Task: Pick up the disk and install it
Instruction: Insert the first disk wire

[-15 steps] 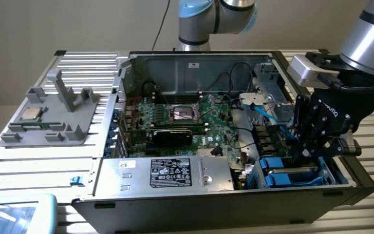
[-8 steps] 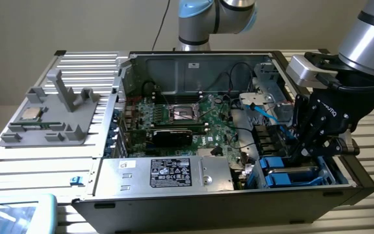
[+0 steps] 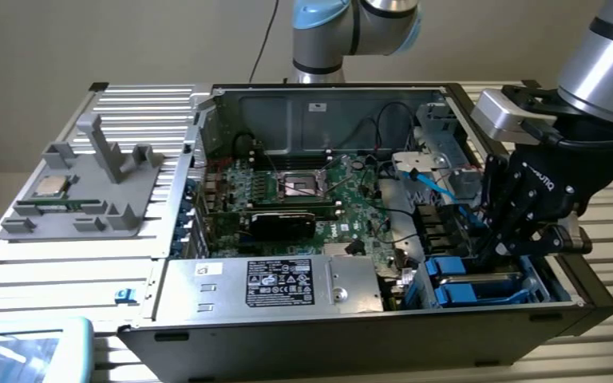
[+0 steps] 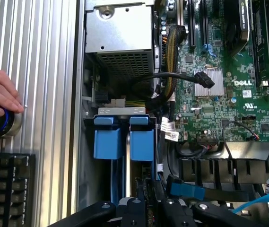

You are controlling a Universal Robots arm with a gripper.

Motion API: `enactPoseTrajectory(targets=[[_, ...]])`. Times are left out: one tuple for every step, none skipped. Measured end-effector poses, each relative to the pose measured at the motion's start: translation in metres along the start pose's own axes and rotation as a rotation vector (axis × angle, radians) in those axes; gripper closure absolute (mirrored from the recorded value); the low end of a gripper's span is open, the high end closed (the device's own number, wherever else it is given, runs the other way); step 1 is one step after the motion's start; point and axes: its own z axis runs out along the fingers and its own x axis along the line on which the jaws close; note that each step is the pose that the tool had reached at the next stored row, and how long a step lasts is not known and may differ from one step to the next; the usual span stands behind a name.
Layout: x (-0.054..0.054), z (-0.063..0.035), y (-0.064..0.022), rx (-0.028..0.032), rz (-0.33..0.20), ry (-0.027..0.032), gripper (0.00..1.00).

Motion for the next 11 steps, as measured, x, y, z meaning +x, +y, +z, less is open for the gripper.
enactPoseTrajectory(targets=[[0.0, 0.0001, -0.0001, -0.0003, 0.0, -0.0001, 0.84], [0.0, 0.0001, -0.0001, -0.0004, 0.0, -0.0001, 0.84], [0.0001, 0.0002, -0.0001, -0.0004, 0.0, 0.0, 0.84], [0.0001, 0.0002, -0.0001, -0.0005, 0.0, 0.0, 0.84], [0.0001, 0.0003, -0.0001, -0.0004, 0.0, 0.0001, 0.84], [0.0001, 0.0004, -0.0001, -0.0005, 0.0, 0.0002, 0.84], [0.0001, 0.0006, -0.0001, -0.0004, 0.0, 0.0002, 0.84], [0.0001, 0.0008, -0.0001, -0.0004, 0.0, 0.0, 0.84], [0.0001, 0.0009, 0.0, -0.0004, 0.0, 0.0001, 0.84], [0.0001, 0.001, 0.0, -0.0004, 0.0, 0.0001, 0.84], [0.0001, 0.001, 0.0001, -0.0004, 0.0, 0.0001, 0.84]])
